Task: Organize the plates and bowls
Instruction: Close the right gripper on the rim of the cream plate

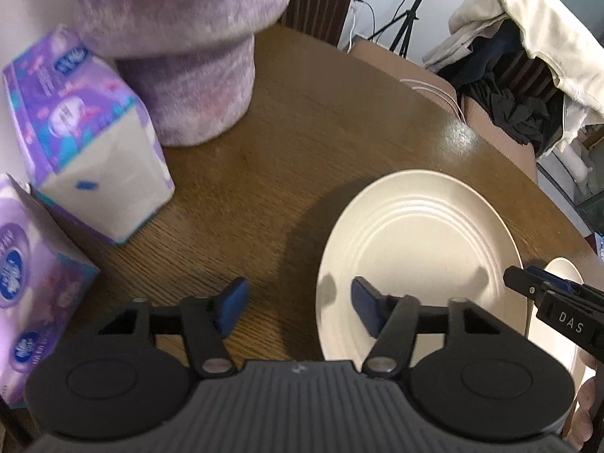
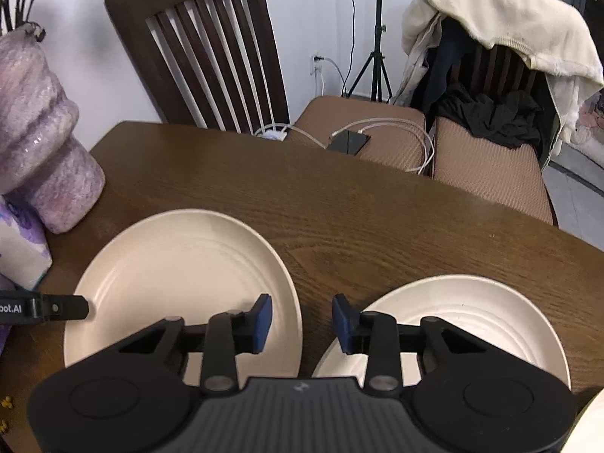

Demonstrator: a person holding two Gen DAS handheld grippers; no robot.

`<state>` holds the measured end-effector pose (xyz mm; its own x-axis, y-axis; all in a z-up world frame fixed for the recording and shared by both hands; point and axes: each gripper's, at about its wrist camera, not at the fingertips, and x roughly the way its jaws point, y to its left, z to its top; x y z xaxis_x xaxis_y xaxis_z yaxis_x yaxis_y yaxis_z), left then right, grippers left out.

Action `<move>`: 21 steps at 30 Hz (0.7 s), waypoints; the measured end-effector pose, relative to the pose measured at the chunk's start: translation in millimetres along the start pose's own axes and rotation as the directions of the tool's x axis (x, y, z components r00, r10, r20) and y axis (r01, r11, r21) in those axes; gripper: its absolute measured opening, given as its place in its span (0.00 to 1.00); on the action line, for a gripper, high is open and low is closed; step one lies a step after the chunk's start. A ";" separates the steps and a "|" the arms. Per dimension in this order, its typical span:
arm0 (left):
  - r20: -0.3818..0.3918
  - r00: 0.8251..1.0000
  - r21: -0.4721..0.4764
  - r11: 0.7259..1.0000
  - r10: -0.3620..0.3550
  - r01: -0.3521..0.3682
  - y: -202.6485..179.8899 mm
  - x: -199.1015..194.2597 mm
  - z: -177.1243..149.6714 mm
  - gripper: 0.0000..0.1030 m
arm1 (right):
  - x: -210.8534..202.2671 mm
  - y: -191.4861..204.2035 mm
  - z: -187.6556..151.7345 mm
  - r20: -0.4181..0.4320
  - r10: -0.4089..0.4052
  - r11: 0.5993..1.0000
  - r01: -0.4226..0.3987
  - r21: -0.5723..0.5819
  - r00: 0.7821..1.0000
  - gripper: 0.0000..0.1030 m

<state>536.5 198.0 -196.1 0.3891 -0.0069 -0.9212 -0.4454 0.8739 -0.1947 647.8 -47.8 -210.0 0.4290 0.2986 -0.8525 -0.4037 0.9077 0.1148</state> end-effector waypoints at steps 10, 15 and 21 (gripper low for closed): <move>-0.014 1.000 0.032 0.999 -0.011 0.012 -7.3 7.5 -3.7 0.25 | 11.2 0.1 -4.0 -0.028 0.030 0.999 -0.029 0.019 0.999 0.17; -0.002 1.000 0.061 0.998 -0.028 0.028 -13.6 6.7 -6.1 0.12 | 10.0 1.9 -4.9 -0.027 0.035 0.999 -0.035 0.023 0.999 0.11; 0.013 1.000 0.081 0.996 -0.025 0.024 -16.4 6.4 -9.0 0.12 | 8.4 8.4 -7.9 -0.016 0.009 1.000 -0.008 0.010 1.000 0.11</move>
<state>539.1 179.2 -201.8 0.4108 -0.0220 -0.9115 -0.3690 0.9102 -0.1882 641.6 -40.0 -220.2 0.4126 0.3016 -0.8596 -0.3994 0.9080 0.1269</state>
